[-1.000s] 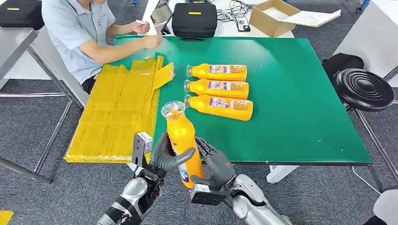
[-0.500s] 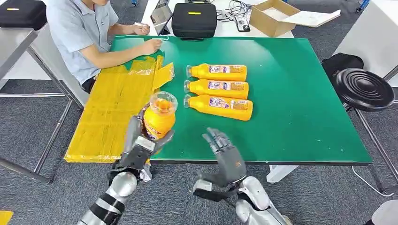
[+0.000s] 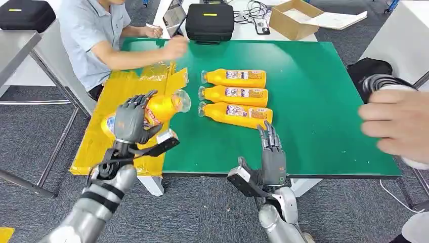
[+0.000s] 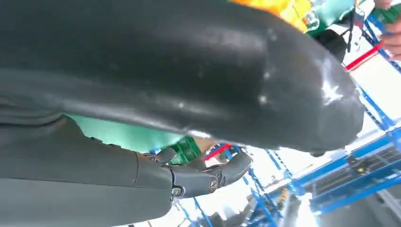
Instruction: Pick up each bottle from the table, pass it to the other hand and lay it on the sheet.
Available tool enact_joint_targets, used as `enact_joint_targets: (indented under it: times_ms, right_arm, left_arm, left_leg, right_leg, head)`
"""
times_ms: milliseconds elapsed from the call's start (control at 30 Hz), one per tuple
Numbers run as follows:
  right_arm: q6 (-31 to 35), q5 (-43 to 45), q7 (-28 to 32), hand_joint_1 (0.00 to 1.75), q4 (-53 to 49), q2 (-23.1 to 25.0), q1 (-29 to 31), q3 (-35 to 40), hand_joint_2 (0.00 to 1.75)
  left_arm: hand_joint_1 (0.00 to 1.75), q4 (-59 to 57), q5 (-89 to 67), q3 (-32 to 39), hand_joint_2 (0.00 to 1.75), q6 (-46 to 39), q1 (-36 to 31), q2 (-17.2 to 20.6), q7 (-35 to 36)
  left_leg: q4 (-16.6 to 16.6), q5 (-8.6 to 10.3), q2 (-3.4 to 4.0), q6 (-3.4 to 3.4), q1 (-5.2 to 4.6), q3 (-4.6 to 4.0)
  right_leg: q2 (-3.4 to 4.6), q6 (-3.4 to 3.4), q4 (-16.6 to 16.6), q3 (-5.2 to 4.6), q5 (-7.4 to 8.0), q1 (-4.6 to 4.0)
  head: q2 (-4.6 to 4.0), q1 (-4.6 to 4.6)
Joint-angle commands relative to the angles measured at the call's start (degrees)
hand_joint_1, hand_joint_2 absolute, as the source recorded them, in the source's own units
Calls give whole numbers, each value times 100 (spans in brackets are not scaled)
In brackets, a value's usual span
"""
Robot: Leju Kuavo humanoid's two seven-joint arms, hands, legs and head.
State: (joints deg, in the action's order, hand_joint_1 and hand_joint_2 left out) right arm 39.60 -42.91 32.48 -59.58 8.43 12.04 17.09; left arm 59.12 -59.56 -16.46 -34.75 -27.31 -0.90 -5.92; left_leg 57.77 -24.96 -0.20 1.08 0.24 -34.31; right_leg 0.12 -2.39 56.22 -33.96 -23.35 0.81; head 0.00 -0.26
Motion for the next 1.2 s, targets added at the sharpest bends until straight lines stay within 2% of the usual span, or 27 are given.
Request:
enact_joint_targets:
  times_ms: [33,100,233,333,900,933,967,1033,1067,1133,1167,1200]
  right_arm:
    - [-308,310,45,0,674,82,411,629,0]
    - [-420,393,69,0,791,132,458,832,0]
    - [-663,673,129,0,998,188,479,1102,0]
    - [-770,814,185,0,1048,165,452,1187,0]
    - [-843,850,193,0,1109,142,459,1234,0]
    - [-876,885,216,0,1133,141,450,1248,0]
    - [-882,892,221,0,1141,139,445,1254,0]
    - [-908,966,282,0,1204,128,455,1289,0]
    - [-900,976,297,0,1224,126,461,1296,0]
    - [-911,1063,402,0,1295,113,476,1316,0]
    - [-919,1087,427,0,1307,105,476,1326,0]
    - [-923,1110,472,0,1336,90,477,1340,0]
  left_arm:
    - [175,-3217,-255,-9,175,850,-1570,-16,443]
    - [175,-3742,-418,-60,175,1016,-1819,19,672]
    - [175,-4214,-164,340,175,1255,-1942,148,897]
    - [175,-4283,94,661,175,1329,-1822,201,890]
    - [175,-4360,90,694,175,1489,-1755,209,986]
    - [175,-4348,71,697,175,1503,-1673,218,946]
    - [161,-4349,67,694,175,1506,-1643,216,910]
    - [162,-4305,383,953,175,1744,-1526,148,386]
    - [155,-4296,458,1006,175,1828,-1506,128,250]
    - [56,-4206,654,1076,175,2103,-1399,71,-550]
    - [12,-4180,731,1106,175,2234,-1372,62,-733]
    - [3,-4114,822,1113,175,2342,-1314,59,-1082]
  left_leg:
    - [-2,-3,3,-7,4,18]
    - [-1,-1,-5,-6,5,14]
    - [0,-3,16,-8,6,10]
    - [-1,-3,11,-6,5,11]
    - [-3,-3,9,-8,4,17]
    - [-2,-2,8,-6,1,14]
    - [-1,-7,13,-9,4,23]
    - [-7,-2,11,-6,-1,20]
    - [-9,-6,16,-7,1,32]
    - [-13,-9,19,-9,4,48]
    - [-11,-3,14,-6,-1,33]
    - [-13,-3,14,-6,-1,35]
  right_leg:
    - [0,10,-1,17,-4,-6]
    - [-7,8,0,15,-4,-6]
    - [13,7,2,5,0,-7]
    - [7,7,2,8,-2,-6]
    - [4,9,2,14,-4,-4]
    - [5,6,4,10,-3,-1]
    - [9,11,4,18,-6,-5]
    - [7,6,2,14,-3,0]
    - [12,10,-1,25,-5,-2]
    - [13,15,-6,41,-7,-6]
    - [9,8,-4,27,-3,0]
    - [9,8,-5,27,-2,0]
  head:
    - [0,-2]
    - [0,2]
    - [0,-2]
    - [0,2]
    - [0,0]
    - [0,0]
    - [0,0]
    - [0,-2]
    - [0,0]
    - [0,0]
    - [0,0]
    - [0,0]
